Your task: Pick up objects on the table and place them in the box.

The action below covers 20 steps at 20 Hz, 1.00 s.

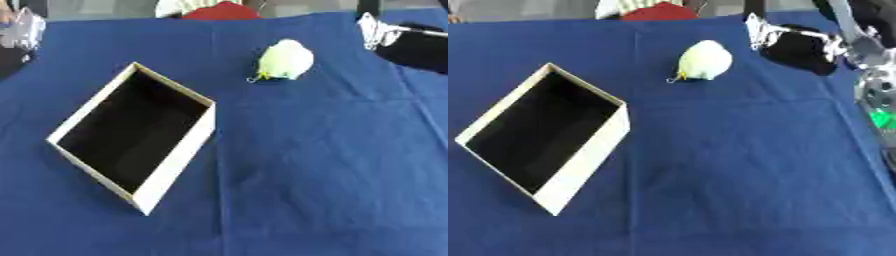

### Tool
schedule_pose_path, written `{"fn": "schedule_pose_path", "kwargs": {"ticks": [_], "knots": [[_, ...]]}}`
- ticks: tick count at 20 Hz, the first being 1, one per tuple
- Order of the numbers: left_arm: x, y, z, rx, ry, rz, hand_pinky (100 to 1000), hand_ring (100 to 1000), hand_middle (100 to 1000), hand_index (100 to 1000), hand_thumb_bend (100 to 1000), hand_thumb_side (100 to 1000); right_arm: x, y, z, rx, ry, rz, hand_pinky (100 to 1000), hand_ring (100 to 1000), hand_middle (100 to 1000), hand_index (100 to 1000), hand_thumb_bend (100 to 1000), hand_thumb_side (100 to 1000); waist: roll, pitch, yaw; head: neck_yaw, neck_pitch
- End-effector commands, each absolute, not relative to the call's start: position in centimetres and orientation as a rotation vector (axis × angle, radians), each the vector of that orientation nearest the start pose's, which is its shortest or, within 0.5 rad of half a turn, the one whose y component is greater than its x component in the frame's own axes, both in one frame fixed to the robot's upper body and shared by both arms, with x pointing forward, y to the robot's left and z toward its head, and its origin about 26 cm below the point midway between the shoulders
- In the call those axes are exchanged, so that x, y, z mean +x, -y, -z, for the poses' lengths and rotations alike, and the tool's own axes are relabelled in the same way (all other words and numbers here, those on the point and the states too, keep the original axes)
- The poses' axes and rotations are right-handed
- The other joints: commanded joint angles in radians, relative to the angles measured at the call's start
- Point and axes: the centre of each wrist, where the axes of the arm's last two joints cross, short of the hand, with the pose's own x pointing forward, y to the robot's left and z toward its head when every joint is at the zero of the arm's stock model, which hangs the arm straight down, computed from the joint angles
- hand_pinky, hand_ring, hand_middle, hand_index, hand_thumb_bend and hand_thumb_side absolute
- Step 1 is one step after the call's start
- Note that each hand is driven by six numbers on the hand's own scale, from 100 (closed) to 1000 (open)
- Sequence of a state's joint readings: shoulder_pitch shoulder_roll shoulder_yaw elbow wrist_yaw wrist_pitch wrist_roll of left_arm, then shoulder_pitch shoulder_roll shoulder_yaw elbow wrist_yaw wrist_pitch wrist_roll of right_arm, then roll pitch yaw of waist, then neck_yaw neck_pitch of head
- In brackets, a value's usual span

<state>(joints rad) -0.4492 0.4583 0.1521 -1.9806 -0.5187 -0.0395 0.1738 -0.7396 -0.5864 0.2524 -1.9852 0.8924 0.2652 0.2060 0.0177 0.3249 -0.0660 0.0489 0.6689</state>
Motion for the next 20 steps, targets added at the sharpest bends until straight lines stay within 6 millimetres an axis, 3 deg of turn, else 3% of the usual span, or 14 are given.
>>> {"fn": "schedule_pose_path", "kwargs": {"ticks": [1,11,20], "knots": [[30.1,-30.3,-27.7,-1.475,-3.189,-0.561,512,654,625,780,372,540,30.2,20.2,-32.3,1.769,-2.675,1.442,934,818,805,832,100,420,0.001,-0.022,0.001,-0.003,0.004],[30.1,-30.3,-27.8,-1.47,-3.19,-0.565,512,653,624,782,372,540,30.2,20.1,-32.3,1.765,-2.66,1.471,938,831,811,834,100,429,0.002,-0.023,0.003,-0.007,0.006],[30.1,-30.3,-27.7,-1.47,-3.192,-0.594,511,652,624,781,369,542,29.8,20.4,-33.4,1.883,-2.377,1.848,966,932,837,829,100,440,-0.007,-0.024,0.008,-0.009,0.011]]}}
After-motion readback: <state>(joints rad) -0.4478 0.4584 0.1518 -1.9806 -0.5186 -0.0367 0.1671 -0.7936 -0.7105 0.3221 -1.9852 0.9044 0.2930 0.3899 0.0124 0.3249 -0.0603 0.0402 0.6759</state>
